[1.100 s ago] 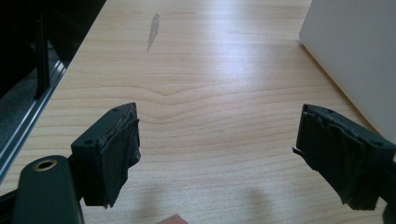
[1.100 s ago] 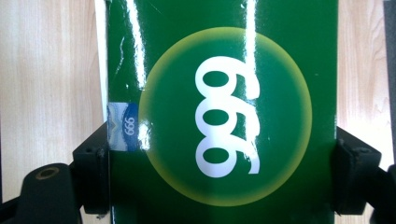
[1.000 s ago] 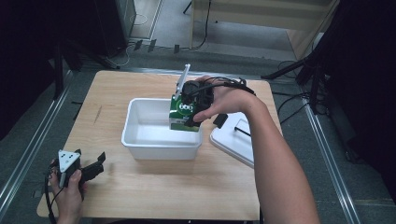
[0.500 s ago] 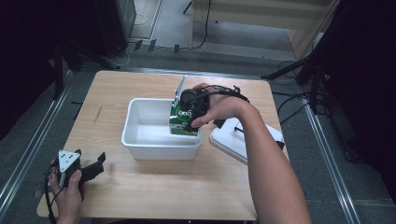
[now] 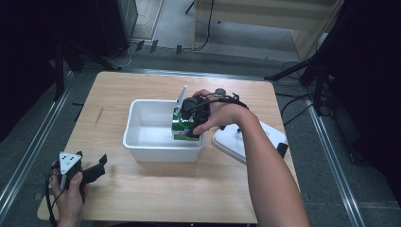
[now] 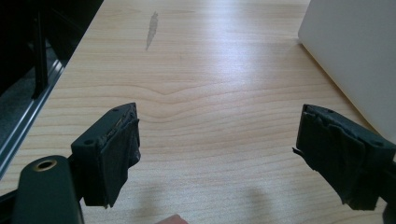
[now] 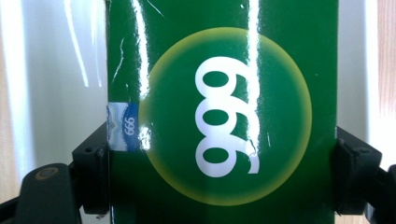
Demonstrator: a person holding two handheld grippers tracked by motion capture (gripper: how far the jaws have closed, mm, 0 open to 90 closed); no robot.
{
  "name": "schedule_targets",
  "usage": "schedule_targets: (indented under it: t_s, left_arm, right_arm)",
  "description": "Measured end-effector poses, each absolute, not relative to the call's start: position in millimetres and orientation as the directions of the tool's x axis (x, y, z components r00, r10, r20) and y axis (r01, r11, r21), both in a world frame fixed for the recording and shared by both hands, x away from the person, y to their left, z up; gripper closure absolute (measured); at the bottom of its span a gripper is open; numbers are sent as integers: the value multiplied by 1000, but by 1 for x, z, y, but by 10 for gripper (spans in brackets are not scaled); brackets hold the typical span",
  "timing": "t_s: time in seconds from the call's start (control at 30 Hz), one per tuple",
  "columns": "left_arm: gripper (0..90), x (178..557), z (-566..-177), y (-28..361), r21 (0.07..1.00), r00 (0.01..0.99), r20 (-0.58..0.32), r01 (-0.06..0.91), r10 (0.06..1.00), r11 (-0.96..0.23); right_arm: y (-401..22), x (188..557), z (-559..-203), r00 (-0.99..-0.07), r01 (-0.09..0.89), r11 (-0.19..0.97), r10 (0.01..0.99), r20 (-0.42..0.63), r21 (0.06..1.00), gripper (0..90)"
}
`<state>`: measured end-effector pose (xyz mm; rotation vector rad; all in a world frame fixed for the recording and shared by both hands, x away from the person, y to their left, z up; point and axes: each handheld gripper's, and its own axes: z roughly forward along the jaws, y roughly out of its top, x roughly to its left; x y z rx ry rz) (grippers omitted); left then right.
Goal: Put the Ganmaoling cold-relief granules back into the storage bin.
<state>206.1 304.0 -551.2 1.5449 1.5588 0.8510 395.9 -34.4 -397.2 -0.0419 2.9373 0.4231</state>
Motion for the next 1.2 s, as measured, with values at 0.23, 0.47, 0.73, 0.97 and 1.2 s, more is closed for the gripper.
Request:
schedule_targets:
  t_s: [0.23,0.47,0.73,0.97,1.2]
  left_arm:
    - [143,207,-551,304,870,29,-67,490,997,45]
    - [144,207,-551,304,870,31,-67,491,997,43]
    - [144,207,-551,304,868,32,-67,495,997,43]
    - [144,207,-551,304,867,33,-67,496,997,42]
    - [144,207,-551,304,868,30,-64,495,997,41]
  right_arm:
    - [-33,400,-409,-985,-48,959,1,-174,278,159]
    - [-27,402,-419,-988,-28,971,10,-155,239,158]
    - [-21,404,-429,-987,-35,979,-2,-163,203,154]
    - [-20,406,-433,-989,-31,980,-2,-146,197,148]
    - [-20,406,-434,-991,-22,980,5,-136,199,143]
